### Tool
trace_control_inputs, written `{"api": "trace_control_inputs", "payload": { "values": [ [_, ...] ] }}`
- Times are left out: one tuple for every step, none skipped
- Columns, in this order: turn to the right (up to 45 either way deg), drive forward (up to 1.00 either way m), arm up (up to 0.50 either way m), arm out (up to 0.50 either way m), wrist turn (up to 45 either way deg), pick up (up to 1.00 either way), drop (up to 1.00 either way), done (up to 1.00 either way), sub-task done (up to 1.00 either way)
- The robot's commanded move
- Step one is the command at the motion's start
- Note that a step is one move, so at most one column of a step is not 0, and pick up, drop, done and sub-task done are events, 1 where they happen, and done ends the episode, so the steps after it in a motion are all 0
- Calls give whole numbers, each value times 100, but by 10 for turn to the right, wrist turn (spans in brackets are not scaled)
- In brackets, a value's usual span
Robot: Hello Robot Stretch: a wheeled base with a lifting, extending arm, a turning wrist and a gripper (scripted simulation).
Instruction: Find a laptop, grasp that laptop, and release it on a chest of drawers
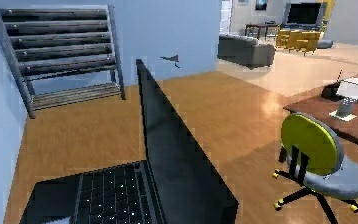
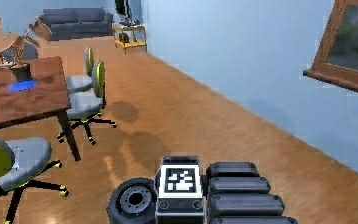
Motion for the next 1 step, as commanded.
{"api": "trace_control_inputs", "payload": {
  "values": [
    [0,100,0,0,0,0,0,0,0]
  ]
}}
